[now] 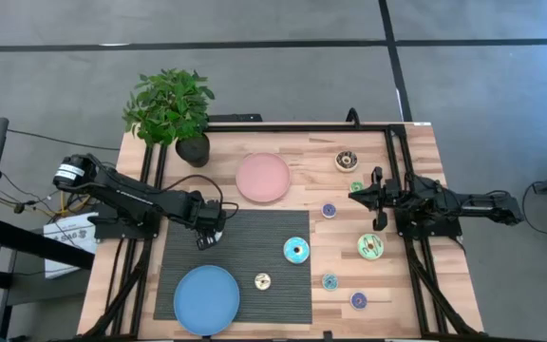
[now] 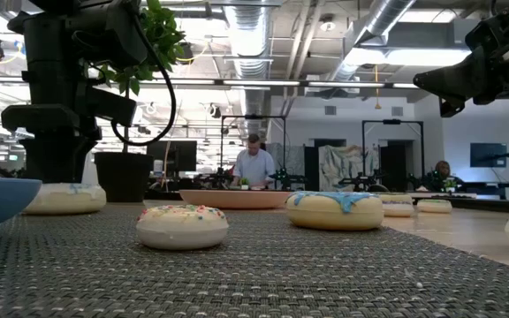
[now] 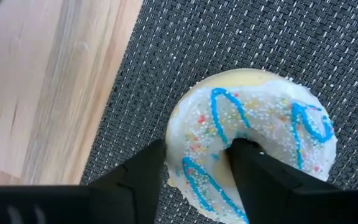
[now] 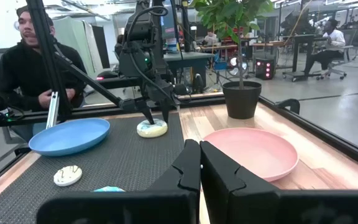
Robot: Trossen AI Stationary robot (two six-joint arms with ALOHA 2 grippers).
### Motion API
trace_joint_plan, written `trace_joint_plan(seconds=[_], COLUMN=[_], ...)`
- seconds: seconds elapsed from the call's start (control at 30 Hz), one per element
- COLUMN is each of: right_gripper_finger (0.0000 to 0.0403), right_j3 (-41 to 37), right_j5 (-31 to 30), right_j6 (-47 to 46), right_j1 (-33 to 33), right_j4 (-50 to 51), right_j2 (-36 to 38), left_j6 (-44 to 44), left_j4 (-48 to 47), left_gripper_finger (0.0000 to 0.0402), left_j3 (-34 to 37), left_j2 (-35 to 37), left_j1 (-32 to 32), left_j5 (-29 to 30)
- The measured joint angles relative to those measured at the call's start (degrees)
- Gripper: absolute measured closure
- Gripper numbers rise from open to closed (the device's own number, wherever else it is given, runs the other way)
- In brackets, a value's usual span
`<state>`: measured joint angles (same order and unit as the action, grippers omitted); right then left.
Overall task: Pick & Place donuts
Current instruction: Put the big white donut on the blue plate
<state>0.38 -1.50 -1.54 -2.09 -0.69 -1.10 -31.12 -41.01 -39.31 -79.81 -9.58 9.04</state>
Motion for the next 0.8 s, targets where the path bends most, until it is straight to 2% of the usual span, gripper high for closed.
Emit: trace_joint_plan(seconds=[0.53, 0.8], right_gripper_finger=[0.0403, 0.0403], right_j3=[0.0, 0.0], right_j5=[0.0, 0.0], right_j6=[0.0, 0.0], right_j1=[0.0, 0.0], right_j4=[0.0, 0.0], right_j2=[0.0, 0.0], left_j6=[-3.6, -6.6], left_j4=[-0.4, -4.9], left_gripper_finger=[0.0243, 0.0243], left_j3=[-0.2, -6.6], left_j2=[0.0, 0.0], left_j1=[0.0, 0.0], left_j5=[-0.7, 0.0])
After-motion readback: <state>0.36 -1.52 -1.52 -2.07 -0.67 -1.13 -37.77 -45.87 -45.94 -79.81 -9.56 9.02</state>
